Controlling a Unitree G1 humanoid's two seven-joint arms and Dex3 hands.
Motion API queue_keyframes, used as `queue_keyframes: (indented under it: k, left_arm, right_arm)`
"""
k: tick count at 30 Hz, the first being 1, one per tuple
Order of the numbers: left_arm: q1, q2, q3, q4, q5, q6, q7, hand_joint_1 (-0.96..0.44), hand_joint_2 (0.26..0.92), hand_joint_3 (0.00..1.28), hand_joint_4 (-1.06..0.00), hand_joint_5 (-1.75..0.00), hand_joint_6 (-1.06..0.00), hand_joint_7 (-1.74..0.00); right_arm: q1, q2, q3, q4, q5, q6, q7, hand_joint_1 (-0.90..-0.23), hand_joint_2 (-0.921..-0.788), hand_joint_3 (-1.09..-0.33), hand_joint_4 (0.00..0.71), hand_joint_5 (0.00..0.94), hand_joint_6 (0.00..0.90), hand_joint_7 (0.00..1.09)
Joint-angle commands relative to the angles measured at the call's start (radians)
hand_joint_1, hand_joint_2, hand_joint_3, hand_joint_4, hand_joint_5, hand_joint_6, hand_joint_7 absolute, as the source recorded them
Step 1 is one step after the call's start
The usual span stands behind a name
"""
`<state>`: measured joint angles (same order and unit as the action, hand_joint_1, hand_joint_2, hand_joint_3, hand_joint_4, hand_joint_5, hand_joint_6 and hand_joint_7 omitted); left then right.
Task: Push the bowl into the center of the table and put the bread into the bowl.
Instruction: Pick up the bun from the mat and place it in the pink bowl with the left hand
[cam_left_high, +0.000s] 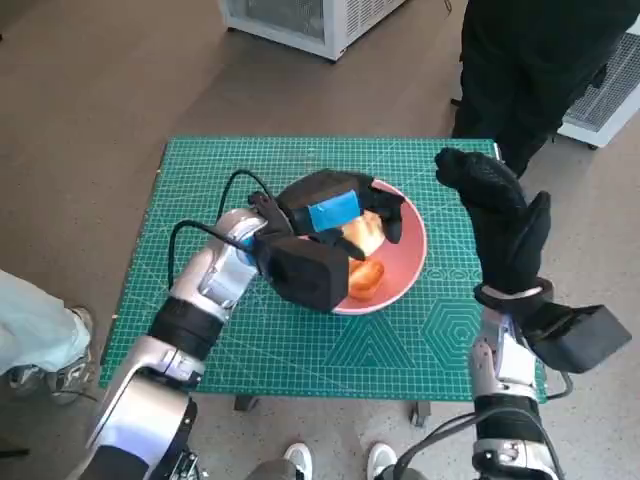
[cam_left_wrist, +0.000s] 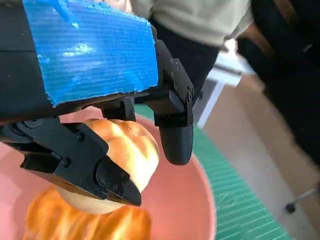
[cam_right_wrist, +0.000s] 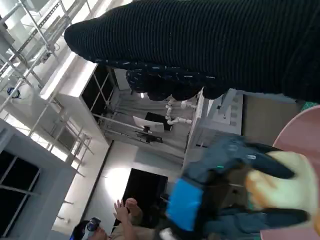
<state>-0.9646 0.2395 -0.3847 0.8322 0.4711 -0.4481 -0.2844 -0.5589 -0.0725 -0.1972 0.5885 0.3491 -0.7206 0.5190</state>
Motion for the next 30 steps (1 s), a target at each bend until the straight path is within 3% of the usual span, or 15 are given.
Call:
queue_keyframes:
  k: [1, 4, 8, 9, 11, 12, 15, 22, 30]
  left_arm:
    - [-0.037, -0.011, -0.02, 0.058, 0.03, -0.022, 0.035, 0.0, 0.92, 0.07, -0.7, -1.14, -0.61, -1.2]
    - [-0.037, -0.014, -0.026, 0.075, 0.036, -0.019, 0.041, 0.0, 0.92, 0.08, -0.69, -1.15, -0.6, -1.21]
    - [-0.025, -0.015, -0.025, 0.066, 0.037, -0.001, 0.032, 0.0, 0.921, 0.18, -0.56, -1.28, -0.49, -1.32]
    - [-0.022, -0.014, -0.025, 0.062, 0.037, 0.002, 0.03, -0.04, 0.902, 0.18, -0.51, -1.15, -0.46, -1.21]
    - [-0.012, -0.013, -0.022, 0.049, 0.031, 0.012, 0.021, -0.19, 0.886, 0.09, -0.46, -0.58, -0.45, -0.71]
    - [-0.005, -0.01, -0.018, 0.04, 0.026, 0.014, 0.016, -0.27, 0.885, 0.06, -0.43, -0.37, -0.44, -0.52]
    - [0.01, -0.002, -0.012, 0.016, 0.017, 0.021, 0.007, -0.42, 0.887, 0.02, -0.33, -0.12, -0.4, -0.25]
    - [0.055, 0.027, 0.016, -0.072, 0.0, 0.031, 0.009, -0.64, 0.916, 0.04, -0.16, -0.01, -0.3, -0.07]
    - [0.101, 0.045, 0.121, -0.129, -0.15, -0.026, -0.019, -0.75, 0.921, 0.26, -0.02, 0.0, -0.2, -0.01]
  right_arm:
    - [0.026, -0.004, -0.005, 0.001, -0.001, 0.009, -0.009, -0.761, -0.921, -0.769, 0.221, 0.003, 0.04, 0.58]
    - [0.025, -0.005, -0.004, 0.003, -0.006, 0.007, -0.013, -0.764, -0.921, -0.768, 0.221, 0.003, 0.041, 0.58]
    - [0.022, -0.005, -0.002, 0.005, -0.007, 0.008, -0.015, -0.766, -0.921, -0.769, 0.221, 0.003, 0.041, 0.58]
    - [0.022, -0.005, -0.002, 0.006, -0.007, 0.008, -0.015, -0.766, -0.921, -0.769, 0.221, 0.003, 0.041, 0.58]
    - [0.021, -0.004, -0.001, 0.004, -0.008, 0.008, -0.015, -0.766, -0.921, -0.769, 0.221, 0.003, 0.041, 0.58]
    - [0.021, -0.004, 0.0, 0.004, -0.008, 0.008, -0.016, -0.766, -0.921, -0.769, 0.221, 0.003, 0.041, 0.58]
    - [0.021, -0.003, 0.002, 0.002, -0.01, 0.008, -0.017, -0.766, -0.921, -0.77, 0.221, 0.002, 0.042, 0.58]
    - [0.015, -0.006, 0.003, 0.001, -0.013, 0.009, -0.021, -0.764, -0.921, -0.784, 0.222, 0.003, 0.043, 0.58]
    - [0.012, -0.013, 0.003, -0.011, -0.017, 0.009, -0.03, -0.758, -0.921, -0.804, 0.225, 0.004, 0.047, 0.58]
